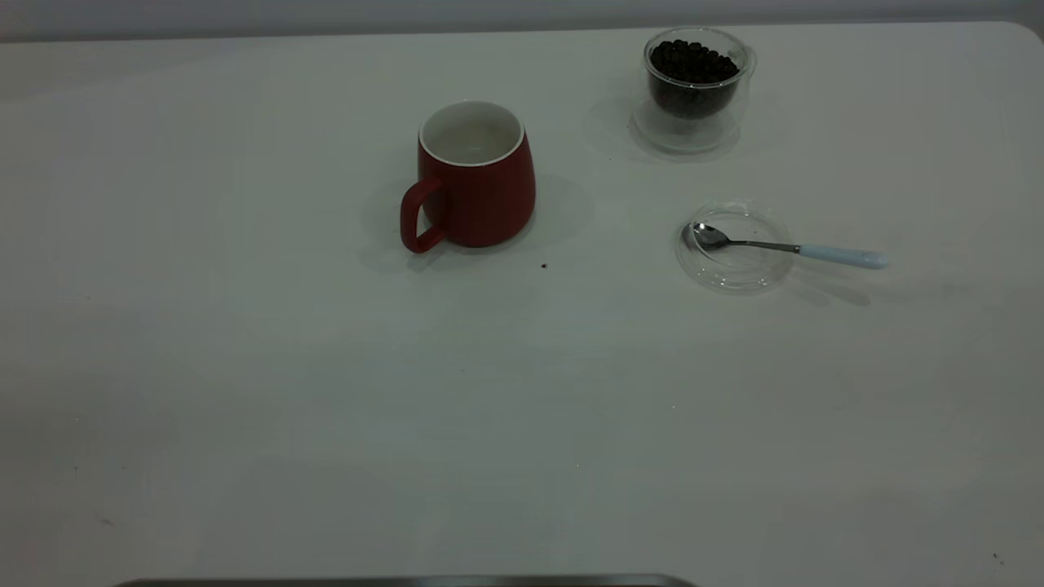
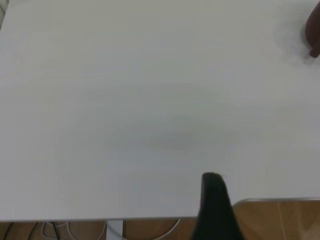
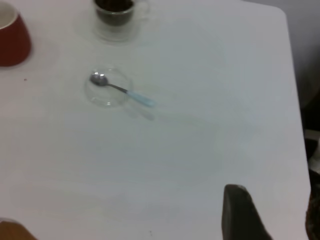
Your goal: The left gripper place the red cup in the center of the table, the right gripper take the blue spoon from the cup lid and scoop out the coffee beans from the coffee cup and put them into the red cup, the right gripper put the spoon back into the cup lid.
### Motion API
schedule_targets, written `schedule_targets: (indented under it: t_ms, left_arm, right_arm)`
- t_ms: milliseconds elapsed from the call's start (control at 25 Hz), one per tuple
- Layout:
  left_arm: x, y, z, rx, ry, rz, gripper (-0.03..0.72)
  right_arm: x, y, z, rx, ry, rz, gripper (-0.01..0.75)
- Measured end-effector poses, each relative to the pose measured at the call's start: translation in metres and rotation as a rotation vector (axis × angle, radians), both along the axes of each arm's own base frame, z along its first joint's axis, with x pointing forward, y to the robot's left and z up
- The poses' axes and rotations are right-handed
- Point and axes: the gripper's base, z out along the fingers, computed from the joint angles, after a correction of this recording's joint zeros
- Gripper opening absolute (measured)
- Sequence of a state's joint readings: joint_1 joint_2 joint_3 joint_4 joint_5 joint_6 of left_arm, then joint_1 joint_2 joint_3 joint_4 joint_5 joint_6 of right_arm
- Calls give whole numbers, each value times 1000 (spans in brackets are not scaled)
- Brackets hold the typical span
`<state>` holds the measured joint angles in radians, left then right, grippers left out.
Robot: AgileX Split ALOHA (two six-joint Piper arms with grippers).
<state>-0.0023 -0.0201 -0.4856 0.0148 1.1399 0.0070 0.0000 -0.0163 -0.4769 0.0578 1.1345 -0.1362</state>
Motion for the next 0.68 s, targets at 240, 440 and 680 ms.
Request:
schedule_targets:
  t_ms: [240,440,680]
  left_arm:
    - [0,0,0,0,0,0,586]
    - [0,0,0,0,0,0,586]
    - [0,0,0,0,0,0,586]
  right_arm:
    - [0,-2,0,8,1,-28,319]
    - [0,-2,0,9,2,-37,296]
    - [0,-2,-1,12,3,-39,263]
